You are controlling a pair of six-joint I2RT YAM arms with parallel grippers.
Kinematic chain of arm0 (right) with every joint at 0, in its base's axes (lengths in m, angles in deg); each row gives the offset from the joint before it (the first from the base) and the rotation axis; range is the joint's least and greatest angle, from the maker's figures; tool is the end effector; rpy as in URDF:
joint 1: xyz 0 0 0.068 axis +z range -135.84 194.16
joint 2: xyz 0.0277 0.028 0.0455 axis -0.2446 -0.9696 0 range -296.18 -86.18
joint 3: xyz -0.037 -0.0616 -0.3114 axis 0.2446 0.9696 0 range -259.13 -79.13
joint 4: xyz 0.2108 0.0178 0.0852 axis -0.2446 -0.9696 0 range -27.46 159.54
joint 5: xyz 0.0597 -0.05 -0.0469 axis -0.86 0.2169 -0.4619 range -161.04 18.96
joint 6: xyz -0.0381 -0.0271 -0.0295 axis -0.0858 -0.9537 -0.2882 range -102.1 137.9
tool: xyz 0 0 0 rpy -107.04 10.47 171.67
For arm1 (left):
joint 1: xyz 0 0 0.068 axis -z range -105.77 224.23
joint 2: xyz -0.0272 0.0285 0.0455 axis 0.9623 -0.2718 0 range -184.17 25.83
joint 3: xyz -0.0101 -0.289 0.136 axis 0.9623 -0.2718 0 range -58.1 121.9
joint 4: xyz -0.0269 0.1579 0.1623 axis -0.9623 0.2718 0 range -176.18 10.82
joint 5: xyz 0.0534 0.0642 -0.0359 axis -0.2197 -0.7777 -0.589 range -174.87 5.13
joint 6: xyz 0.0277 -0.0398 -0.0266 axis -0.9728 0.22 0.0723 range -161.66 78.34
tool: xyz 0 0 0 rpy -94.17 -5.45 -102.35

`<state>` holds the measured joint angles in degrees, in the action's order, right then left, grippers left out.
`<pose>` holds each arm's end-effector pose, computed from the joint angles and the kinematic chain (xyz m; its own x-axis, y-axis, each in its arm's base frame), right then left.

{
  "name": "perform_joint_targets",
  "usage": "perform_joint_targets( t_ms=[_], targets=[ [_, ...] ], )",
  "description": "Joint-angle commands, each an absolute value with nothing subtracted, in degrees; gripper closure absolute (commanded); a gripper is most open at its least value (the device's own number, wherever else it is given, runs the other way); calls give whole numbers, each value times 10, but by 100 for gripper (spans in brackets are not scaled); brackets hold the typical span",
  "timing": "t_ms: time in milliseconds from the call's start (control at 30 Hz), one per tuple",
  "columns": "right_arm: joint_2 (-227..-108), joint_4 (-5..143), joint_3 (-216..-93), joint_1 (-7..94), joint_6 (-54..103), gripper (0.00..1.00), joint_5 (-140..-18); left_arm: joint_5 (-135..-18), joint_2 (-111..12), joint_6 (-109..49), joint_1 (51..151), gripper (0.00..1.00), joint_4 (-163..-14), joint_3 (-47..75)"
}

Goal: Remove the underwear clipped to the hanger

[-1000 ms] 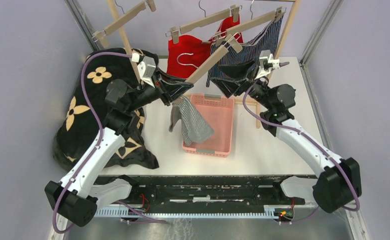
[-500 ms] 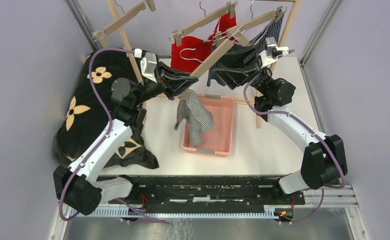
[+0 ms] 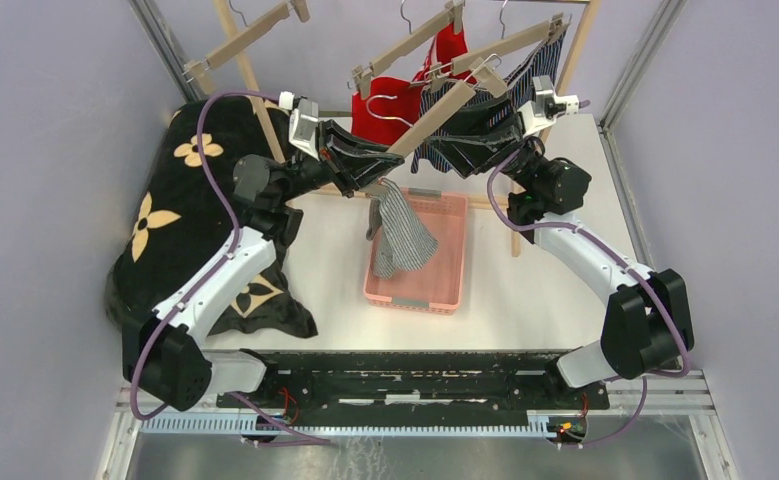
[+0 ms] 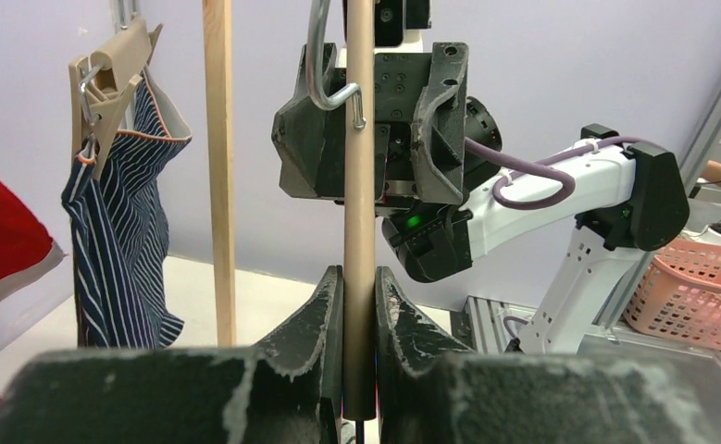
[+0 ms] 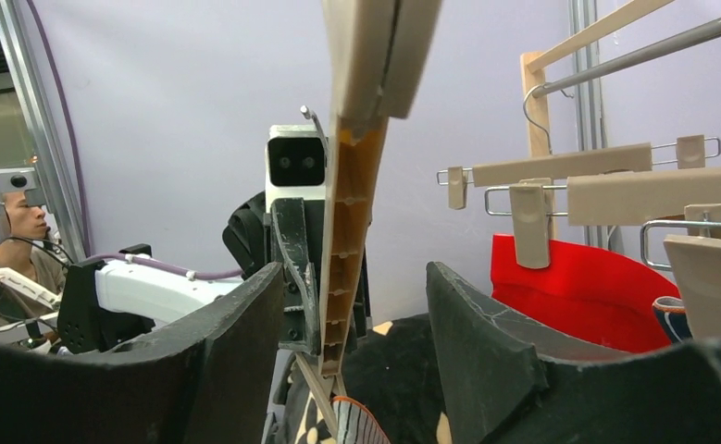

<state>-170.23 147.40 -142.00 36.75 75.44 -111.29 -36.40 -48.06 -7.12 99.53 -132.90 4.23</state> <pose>0.2313 0.1226 0.4902 -0.1098 0.6517 -0.7504 -0.9842 0.0343 0.1738 0.1969 -0.1243 0.4872 -0.0456 -0.3942 -0.9179 0.9843 0.1389 -0.1085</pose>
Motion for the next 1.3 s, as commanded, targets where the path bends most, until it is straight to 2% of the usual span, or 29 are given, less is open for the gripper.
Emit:
perform_joint_targets(
  t_ms=[0,267,333,367,433,467,567,733,800,933,967,1067,1133,1267],
  targets=[
    [-1697,1521,-1446,365,762,35,-1108,-349,-492,-6,994,97,-1420,61],
    [-1709,1514,-1467,365,762,35,-1097,-336,-495,10,997,97,-1441,50],
    [-1717,1514,-1476,366,771,42,-1097,-337,-496,10,999,97,-1439,50],
    [-1721,1519,-1481,366,780,52,-1100,-338,-497,10,999,97,-1438,51],
    [-1727,1521,-1486,366,789,62,-1104,-339,-500,11,1000,97,-1439,53],
    [-1729,1520,-1488,366,791,63,-1106,-339,-502,13,1001,97,-1440,54],
    [-1731,1518,-1485,366,790,58,-1108,-339,-513,21,1004,97,-1451,56],
    [-1728,1500,-1488,366,778,57,-1113,-336,-528,31,1008,97,-1463,62],
    [-1728,1494,-1490,366,776,63,-1117,-337,-530,32,1009,97,-1465,63],
    [-1728,1487,-1488,367,772,93,-1118,-337,-530,31,1008,97,-1465,64],
    [-1728,1482,-1488,367,770,98,-1119,-336,-529,30,1008,97,-1465,64],
    [-1725,1471,-1486,366,760,99,-1122,-337,-528,26,1009,97,-1457,61],
    [-1718,1472,-1482,366,753,99,-1121,-339,-524,11,1008,93,-1442,57],
    [-1697,1459,-1472,366,736,99,-1116,-346,-508,-36,1008,71,-1379,47]
  ],
)
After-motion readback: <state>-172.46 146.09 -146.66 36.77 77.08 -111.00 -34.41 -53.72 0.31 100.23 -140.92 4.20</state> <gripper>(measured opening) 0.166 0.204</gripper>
